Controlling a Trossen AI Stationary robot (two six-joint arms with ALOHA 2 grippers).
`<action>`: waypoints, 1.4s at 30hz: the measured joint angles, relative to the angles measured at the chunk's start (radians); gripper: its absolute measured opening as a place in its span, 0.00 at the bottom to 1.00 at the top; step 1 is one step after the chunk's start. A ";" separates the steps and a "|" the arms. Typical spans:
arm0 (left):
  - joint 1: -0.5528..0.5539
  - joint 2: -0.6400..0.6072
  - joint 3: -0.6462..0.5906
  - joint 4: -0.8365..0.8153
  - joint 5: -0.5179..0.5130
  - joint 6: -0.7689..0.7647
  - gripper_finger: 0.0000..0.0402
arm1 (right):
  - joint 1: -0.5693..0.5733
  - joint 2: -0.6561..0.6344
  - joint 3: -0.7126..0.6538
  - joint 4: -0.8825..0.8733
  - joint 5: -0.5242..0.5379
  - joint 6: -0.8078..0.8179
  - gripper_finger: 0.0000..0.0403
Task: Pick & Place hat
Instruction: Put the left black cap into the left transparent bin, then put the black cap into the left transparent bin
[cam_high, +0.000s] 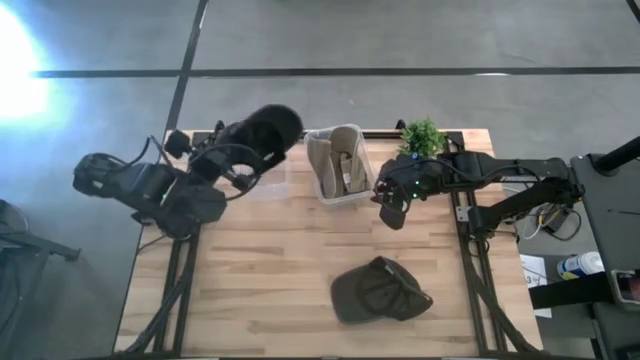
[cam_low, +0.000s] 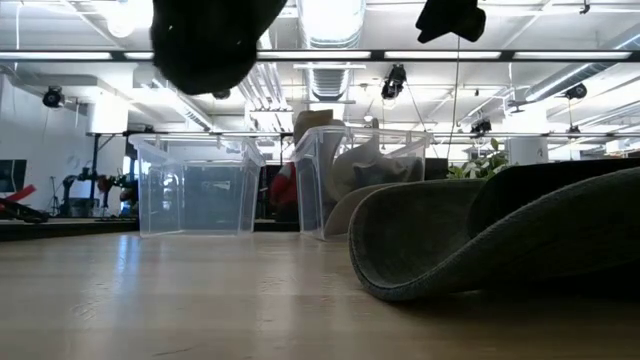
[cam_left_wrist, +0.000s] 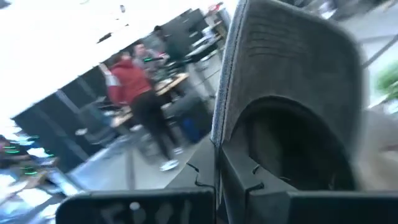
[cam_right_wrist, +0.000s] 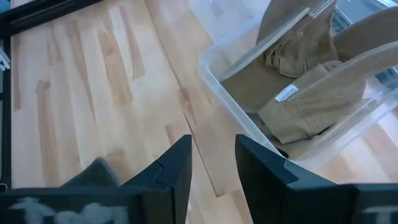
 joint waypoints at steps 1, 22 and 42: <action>0.026 -0.002 -0.005 -0.023 -0.006 -0.006 0.01 | 0.000 0.003 0.000 0.002 0.000 0.000 0.29; 0.530 0.041 -0.522 0.475 0.273 -0.265 0.01 | 0.000 0.006 -0.003 0.021 0.026 0.094 0.29; 0.467 0.148 -0.511 0.349 0.561 -0.283 0.33 | 0.030 0.006 -0.161 -0.314 -0.388 0.181 0.29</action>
